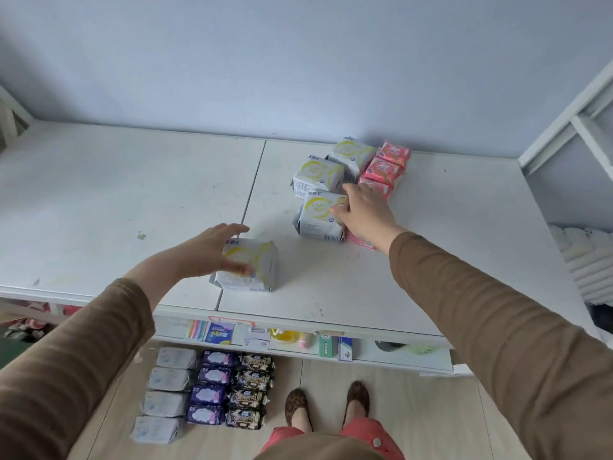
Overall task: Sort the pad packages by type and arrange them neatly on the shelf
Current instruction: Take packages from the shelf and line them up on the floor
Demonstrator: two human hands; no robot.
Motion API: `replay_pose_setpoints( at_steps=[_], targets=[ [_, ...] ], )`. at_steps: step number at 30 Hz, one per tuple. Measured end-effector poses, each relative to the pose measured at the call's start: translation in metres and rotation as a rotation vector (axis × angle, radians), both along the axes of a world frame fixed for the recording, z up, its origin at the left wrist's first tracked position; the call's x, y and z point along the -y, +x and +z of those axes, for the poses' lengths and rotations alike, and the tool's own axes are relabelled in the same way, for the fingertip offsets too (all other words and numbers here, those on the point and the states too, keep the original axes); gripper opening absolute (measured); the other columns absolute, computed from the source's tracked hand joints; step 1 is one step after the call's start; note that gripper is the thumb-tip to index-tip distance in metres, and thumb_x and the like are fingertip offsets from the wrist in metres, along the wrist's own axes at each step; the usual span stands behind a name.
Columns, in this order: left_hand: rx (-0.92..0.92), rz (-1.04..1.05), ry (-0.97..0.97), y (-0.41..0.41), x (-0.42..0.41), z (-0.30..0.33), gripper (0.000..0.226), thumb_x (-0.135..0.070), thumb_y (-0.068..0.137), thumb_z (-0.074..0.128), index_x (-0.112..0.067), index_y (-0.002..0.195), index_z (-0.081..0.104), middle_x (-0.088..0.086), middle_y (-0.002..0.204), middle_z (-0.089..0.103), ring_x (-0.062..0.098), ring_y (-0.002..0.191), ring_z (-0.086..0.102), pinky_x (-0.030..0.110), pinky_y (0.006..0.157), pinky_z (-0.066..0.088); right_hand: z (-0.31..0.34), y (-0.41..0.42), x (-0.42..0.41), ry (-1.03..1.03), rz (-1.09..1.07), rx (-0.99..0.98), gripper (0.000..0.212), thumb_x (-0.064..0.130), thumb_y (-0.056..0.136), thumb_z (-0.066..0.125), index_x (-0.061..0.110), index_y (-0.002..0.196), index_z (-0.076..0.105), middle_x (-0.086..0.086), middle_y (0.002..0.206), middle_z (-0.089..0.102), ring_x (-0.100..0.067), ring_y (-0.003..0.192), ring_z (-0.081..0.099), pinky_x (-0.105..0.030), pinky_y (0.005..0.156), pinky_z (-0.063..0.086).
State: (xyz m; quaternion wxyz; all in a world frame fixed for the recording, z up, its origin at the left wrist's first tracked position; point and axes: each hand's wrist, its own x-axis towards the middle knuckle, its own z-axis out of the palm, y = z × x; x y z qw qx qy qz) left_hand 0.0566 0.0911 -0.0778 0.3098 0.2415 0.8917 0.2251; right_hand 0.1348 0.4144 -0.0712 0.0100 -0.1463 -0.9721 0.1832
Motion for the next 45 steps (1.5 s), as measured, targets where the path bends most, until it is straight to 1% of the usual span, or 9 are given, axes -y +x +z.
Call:
replay_pose_setpoints(
  at_steps=[6,15,21,26,28,32,37,42,45],
  targets=[
    [0.073,0.044,0.035,0.002,-0.004,-0.008,0.061,-0.070,0.054,0.082,-0.044,0.104,0.058,-0.019,0.097,0.067,0.009,0.095,0.063,0.037,0.084,0.054,-0.011,-0.013,0.000,0.172,0.062,0.075,0.072,0.072,0.082,0.056,0.018,0.130,0.055,-0.005,0.131,0.056,-0.030,0.126,0.041,-0.043,0.100,0.037],
    [0.019,-0.005,0.112,0.024,-0.050,-0.014,0.067,-0.078,0.058,0.074,-0.041,0.110,0.054,-0.016,0.103,0.062,0.008,0.095,0.061,0.030,0.078,0.051,-0.013,-0.009,0.018,0.199,0.062,-0.117,0.060,0.060,0.088,0.059,0.018,0.130,0.054,-0.006,0.122,0.055,-0.029,0.114,0.047,-0.039,0.094,0.038],
    [-0.092,0.157,0.192,-0.014,-0.078,-0.007,0.067,-0.071,0.083,0.054,-0.023,0.129,0.052,0.000,0.124,0.059,0.018,0.110,0.058,0.040,0.094,0.048,-0.005,0.023,0.051,-0.189,0.150,-0.265,0.032,0.051,0.092,0.059,0.020,0.099,0.059,0.006,0.097,0.058,-0.017,0.085,0.059,-0.039,0.070,0.049],
    [-0.042,0.071,0.236,-0.042,-0.128,-0.011,0.074,-0.059,0.080,0.070,-0.027,0.141,0.042,0.002,0.132,0.050,0.019,0.115,0.054,0.036,0.097,0.045,-0.027,0.040,0.075,-0.208,0.188,0.075,0.070,0.068,0.084,0.059,0.021,0.136,0.053,0.004,0.135,0.051,-0.017,0.120,0.052,-0.035,0.091,0.045],
    [-0.007,0.010,0.190,-0.047,-0.138,-0.016,0.084,-0.054,0.074,0.079,-0.028,0.143,0.039,0.000,0.133,0.048,0.020,0.118,0.053,0.037,0.100,0.045,-0.031,0.043,0.077,-0.334,0.156,0.138,0.071,0.066,0.082,0.064,0.019,0.134,0.053,0.001,0.132,0.052,-0.017,0.118,0.051,-0.034,0.095,0.044],
    [0.122,-0.008,0.196,-0.053,-0.140,-0.019,0.076,-0.047,0.063,0.088,-0.040,0.121,0.040,-0.020,0.108,0.057,0.005,0.102,0.059,0.020,0.073,0.044,-0.035,0.052,0.083,-0.624,0.152,0.262,0.060,0.055,0.077,0.078,0.016,0.118,0.056,0.001,0.112,0.064,-0.014,0.098,0.060,-0.033,0.085,0.049],
    [0.119,-0.009,0.195,-0.041,-0.133,-0.014,0.087,-0.049,0.052,0.092,-0.033,0.117,0.036,-0.006,0.103,0.058,0.014,0.090,0.059,0.032,0.071,0.046,-0.034,0.070,0.099,-0.872,0.067,0.282,0.062,0.042,0.075,0.084,0.023,0.119,0.044,0.006,0.105,0.055,-0.007,0.088,0.055,-0.025,0.072,0.043],
    [0.067,0.088,0.273,-0.012,-0.113,-0.011,0.066,-0.032,0.056,0.095,-0.016,0.110,0.059,0.007,0.102,0.066,0.029,0.095,0.066,0.031,0.069,0.050,-0.028,0.094,0.105,-1.122,-0.050,0.258,0.072,0.018,0.077,0.085,0.019,0.134,0.040,-0.017,0.127,0.054,-0.030,0.108,0.063,-0.052,0.092,0.055],
    [-0.003,0.200,0.319,0.018,-0.086,-0.007,0.063,-0.031,0.058,0.094,-0.015,0.108,0.059,0.010,0.109,0.062,0.028,0.096,0.063,0.038,0.076,0.052,-0.027,0.130,0.103,-1.173,-0.096,0.264,0.077,0.011,0.076,0.085,0.014,0.138,0.040,-0.021,0.131,0.055,-0.035,0.116,0.063,-0.054,0.096,0.053]
  ],
)
